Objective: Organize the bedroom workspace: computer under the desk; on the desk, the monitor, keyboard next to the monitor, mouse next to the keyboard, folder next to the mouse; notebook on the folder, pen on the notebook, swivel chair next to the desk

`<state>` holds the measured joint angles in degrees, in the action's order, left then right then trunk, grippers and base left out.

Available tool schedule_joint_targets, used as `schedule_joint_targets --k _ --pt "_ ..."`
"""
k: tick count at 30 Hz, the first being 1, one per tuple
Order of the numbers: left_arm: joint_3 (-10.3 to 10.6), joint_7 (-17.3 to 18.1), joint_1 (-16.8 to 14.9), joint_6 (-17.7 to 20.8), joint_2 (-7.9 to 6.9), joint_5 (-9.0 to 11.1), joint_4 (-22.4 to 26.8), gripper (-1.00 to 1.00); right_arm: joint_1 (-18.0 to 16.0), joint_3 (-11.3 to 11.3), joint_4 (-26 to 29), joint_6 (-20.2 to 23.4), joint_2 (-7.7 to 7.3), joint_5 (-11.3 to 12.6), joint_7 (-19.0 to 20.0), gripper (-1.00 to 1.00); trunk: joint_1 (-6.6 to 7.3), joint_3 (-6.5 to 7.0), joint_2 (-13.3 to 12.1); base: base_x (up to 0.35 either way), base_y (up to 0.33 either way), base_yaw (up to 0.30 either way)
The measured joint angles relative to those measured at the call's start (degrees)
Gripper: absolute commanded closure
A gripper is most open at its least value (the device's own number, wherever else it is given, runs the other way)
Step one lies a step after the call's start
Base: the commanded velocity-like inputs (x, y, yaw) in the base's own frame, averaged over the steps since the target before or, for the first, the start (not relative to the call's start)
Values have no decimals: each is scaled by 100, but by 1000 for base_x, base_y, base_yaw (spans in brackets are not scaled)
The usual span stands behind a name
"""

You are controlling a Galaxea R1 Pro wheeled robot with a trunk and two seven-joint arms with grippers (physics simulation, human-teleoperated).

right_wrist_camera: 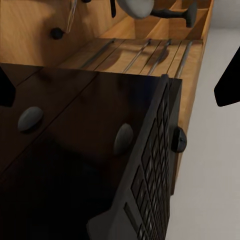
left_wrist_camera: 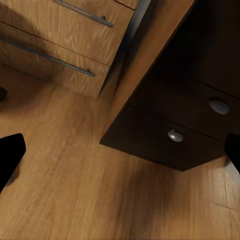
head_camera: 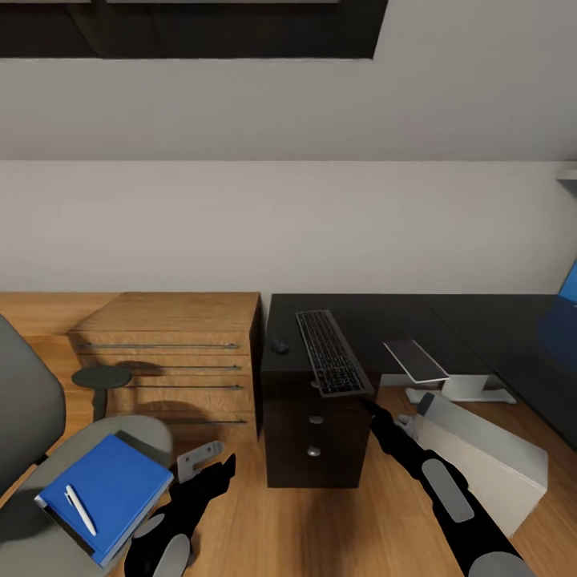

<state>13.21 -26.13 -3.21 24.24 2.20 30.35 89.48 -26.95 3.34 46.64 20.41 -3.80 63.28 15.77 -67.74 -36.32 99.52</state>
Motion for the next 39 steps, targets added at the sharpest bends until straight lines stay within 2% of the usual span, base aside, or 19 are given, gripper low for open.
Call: schedule_joint_targets --k 9,39 --pt "-1 0 1 1 0 5 1 -100 0 -23 -300 -1 8 10 18 -100 1 0 0 118 63 0" --pt "0 9 0 8 0 5 -84 -100 0 -20 -273 -9 10 -7 37 -100 0 0 0 88 43 0"
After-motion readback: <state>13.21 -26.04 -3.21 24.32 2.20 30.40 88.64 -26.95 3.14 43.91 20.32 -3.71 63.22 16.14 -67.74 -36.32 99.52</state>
